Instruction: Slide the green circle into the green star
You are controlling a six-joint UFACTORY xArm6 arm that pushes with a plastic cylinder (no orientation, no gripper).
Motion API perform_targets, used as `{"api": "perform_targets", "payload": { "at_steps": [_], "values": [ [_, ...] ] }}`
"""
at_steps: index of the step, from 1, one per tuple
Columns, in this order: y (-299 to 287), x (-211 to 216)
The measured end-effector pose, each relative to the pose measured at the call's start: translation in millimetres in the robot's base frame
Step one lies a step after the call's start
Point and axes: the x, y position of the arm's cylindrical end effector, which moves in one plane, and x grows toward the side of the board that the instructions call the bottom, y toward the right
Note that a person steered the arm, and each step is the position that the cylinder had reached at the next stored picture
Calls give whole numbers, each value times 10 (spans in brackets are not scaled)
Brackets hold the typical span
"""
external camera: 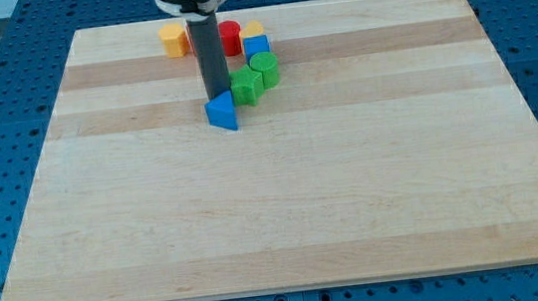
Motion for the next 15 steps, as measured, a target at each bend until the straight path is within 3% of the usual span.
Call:
{"api": "perform_targets", "payload": {
  "at_steps": [2, 3, 4, 5, 7, 9, 10, 11, 13, 14, 15],
  "values": [
    [-611, -79],
    [-930, 248],
    [-577, 1076],
    [-12, 1437],
    [603, 1646],
    [1912, 2251],
    [2562, 2138],
    [2830, 1598],
    [2456, -49],
    [2105, -612],
    [1703, -618]
  ]
}}
